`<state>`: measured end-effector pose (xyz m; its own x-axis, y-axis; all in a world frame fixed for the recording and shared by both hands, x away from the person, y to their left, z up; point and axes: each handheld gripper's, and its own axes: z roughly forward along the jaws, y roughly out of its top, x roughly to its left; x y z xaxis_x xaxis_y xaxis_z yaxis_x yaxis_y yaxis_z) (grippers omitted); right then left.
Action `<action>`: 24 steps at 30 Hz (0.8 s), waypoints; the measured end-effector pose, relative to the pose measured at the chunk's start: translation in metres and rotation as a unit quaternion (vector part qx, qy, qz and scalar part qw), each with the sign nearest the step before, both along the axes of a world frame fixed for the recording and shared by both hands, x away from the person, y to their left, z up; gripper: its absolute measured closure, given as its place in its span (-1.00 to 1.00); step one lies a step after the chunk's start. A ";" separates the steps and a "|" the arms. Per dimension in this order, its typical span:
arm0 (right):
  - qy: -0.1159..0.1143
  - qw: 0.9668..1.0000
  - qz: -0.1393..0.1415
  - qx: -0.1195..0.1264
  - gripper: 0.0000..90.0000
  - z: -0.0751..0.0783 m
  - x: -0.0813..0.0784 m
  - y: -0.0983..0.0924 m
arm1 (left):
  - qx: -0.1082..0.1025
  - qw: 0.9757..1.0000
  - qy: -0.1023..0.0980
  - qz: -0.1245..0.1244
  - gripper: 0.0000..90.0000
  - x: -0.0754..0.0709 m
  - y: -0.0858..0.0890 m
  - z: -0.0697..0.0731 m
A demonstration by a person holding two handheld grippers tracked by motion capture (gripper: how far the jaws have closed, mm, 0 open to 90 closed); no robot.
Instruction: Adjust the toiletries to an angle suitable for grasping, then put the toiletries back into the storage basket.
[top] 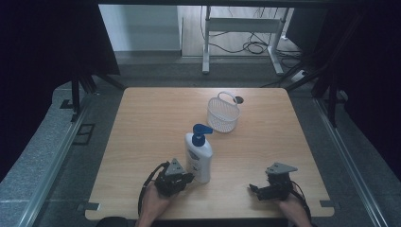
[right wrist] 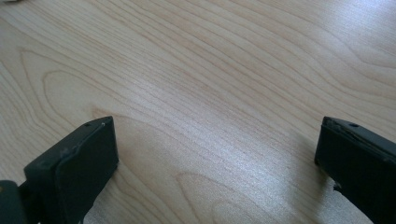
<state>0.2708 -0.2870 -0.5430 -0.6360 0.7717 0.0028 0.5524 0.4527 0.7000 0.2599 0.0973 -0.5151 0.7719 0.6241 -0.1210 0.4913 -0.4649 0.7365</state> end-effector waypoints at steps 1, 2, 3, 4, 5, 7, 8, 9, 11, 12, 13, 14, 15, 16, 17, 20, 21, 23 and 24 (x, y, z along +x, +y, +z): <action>0.000 1.000 0.000 0.000 -1.00 0.000 0.000 0.000 | 0.000 1.000 0.000 0.003 0.78 0.000 0.002 0.000; 0.000 1.000 0.000 0.001 -1.00 0.000 0.000 0.000 | 0.001 1.000 0.001 0.004 0.75 0.000 0.002 0.001; 0.000 1.000 0.000 0.001 -1.00 0.000 0.000 0.000 | 0.001 1.000 0.001 0.004 0.71 0.000 0.002 0.001; 0.000 1.000 0.001 0.001 -1.00 0.000 0.000 0.000 | 0.004 1.000 0.000 0.006 0.68 0.000 0.003 0.001; 0.001 1.000 0.001 0.001 -0.99 0.000 0.000 0.000 | 0.007 1.000 0.000 0.006 0.64 0.000 0.004 0.001; 0.001 1.000 0.002 0.001 -0.88 0.002 -0.001 -0.001 | 0.009 1.000 -0.001 0.009 0.58 0.000 0.004 0.001; 0.000 1.000 0.003 0.003 -0.83 0.003 -0.001 -0.001 | 0.010 1.000 -0.002 0.010 0.54 0.000 0.004 0.001; -0.001 1.000 0.004 0.005 -0.82 0.004 -0.001 -0.001 | 0.012 1.000 -0.003 0.011 0.51 -0.001 0.004 0.000; -0.002 1.000 0.004 0.007 -0.82 0.005 -0.002 0.000 | 0.016 1.000 -0.004 0.013 0.45 -0.002 0.005 0.000; -0.002 1.000 0.004 0.007 -0.82 0.005 -0.002 0.000 | 0.016 1.000 -0.004 0.013 0.43 -0.002 0.005 0.000; -0.005 1.000 0.007 0.003 -0.82 0.006 -0.002 0.001 | 0.017 1.000 -0.002 0.015 0.40 -0.002 0.005 0.000; -0.004 1.000 0.008 0.004 -0.82 0.006 -0.003 0.001 | 0.017 1.000 -0.002 0.016 0.37 -0.002 0.006 0.000; -0.003 1.000 0.009 0.003 -0.82 0.006 -0.003 0.002 | 0.017 1.000 -0.002 0.016 0.35 -0.002 0.006 0.000; -0.004 1.000 0.010 0.001 -0.82 0.006 -0.003 0.002 | 0.016 1.000 0.000 0.019 0.32 -0.002 0.007 0.000; -0.005 1.000 0.013 0.001 -0.83 0.007 -0.004 0.003 | 0.015 1.000 0.003 0.019 0.30 -0.002 0.008 -0.001; -0.005 1.000 0.020 0.002 -0.87 0.008 -0.005 0.005 | 0.014 1.000 0.007 0.019 0.24 -0.002 0.010 -0.001; -0.006 1.000 0.022 0.003 -0.88 0.009 -0.006 0.005 | 0.014 1.000 0.008 0.019 0.22 -0.003 0.011 -0.001; -0.006 1.000 0.023 0.004 -0.89 0.009 -0.006 0.006 | 0.014 1.000 0.008 0.018 0.20 -0.003 0.011 -0.001; -0.008 1.000 0.027 0.006 -0.91 0.010 -0.007 0.007 | 0.015 1.000 0.009 0.017 0.14 -0.003 0.012 -0.001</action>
<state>0.2641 -0.2800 -0.5326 -0.6764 0.7365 0.0024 0.5169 0.4724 0.7139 0.2564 0.1089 -0.5162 0.7480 0.6536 -0.1154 0.5200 -0.4691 0.7138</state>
